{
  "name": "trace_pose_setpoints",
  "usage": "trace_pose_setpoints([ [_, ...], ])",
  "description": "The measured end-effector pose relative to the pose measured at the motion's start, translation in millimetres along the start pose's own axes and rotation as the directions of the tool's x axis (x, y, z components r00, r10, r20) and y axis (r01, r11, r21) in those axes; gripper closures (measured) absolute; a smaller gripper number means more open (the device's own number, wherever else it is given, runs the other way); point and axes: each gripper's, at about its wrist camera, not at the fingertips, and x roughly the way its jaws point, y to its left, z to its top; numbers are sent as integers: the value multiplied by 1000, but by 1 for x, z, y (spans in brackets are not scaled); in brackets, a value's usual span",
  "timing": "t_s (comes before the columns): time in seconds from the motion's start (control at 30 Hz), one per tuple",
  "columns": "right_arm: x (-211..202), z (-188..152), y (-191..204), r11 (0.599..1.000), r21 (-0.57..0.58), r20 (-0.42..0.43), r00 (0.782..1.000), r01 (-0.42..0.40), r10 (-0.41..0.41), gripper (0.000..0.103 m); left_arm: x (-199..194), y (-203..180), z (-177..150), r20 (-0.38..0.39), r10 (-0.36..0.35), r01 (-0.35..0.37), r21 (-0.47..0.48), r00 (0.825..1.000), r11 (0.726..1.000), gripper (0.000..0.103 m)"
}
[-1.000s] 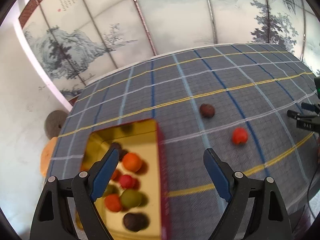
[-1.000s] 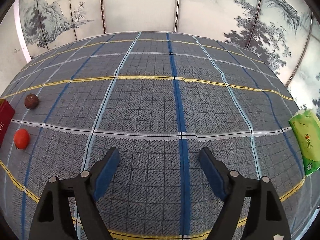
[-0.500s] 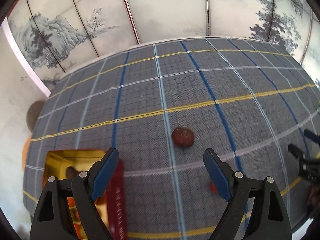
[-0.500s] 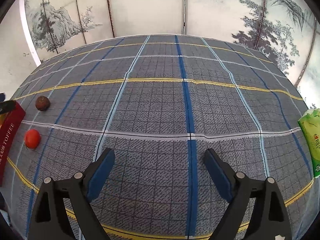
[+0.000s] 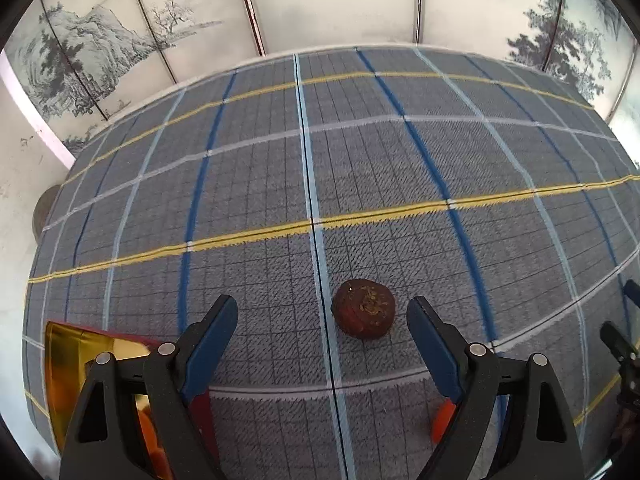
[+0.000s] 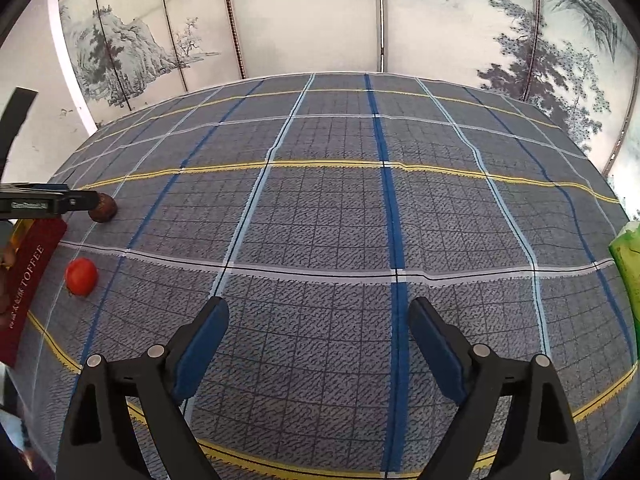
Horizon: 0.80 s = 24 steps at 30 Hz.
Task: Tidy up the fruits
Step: 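Grasp the last brown fruit on the cloth with the left gripper, then carry the brown fruit toward the tray with the left gripper while the right gripper grasps the red tomato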
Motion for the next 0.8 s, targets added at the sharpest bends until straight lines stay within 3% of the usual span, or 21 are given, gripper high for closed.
trace_pose_setpoints([
  [0.1,0,0,0,1000,0,0,1000,-6,6,14,9,0,0,-11,-3,3,-2,1000,1000,17],
  [0.13,0,0,0,1000,0,-1,1000,-7,7,14,13,0,-1,-14,-8,8,-4,1000,1000,22],
  [0.17,1,0,1,1000,0,-3,1000,-8,8,14,15,-1,-2,-17,-21,21,-3,1000,1000,38],
  [0.2,1,1,1,1000,-1,-5,1000,-7,7,14,16,-1,-3,-18,-61,61,-5,998,998,45],
  [0.23,2,1,1,1000,-2,-7,1000,-8,8,14,16,-1,-3,-16,-76,75,-10,997,997,66],
  [0.33,3,1,1,1000,-4,-13,1000,-6,6,14,7,-9,-4,-8,-7,7,3,1000,1000,67],
  [0.57,6,3,0,1000,-3,-29,1000,6,-7,14,-59,-25,-29,123,5,-6,1,992,1000,67],
  [0.8,9,3,3,999,-21,-40,999,27,-28,10,-109,-20,-54,177,22,-17,-30,984,999,67],
])
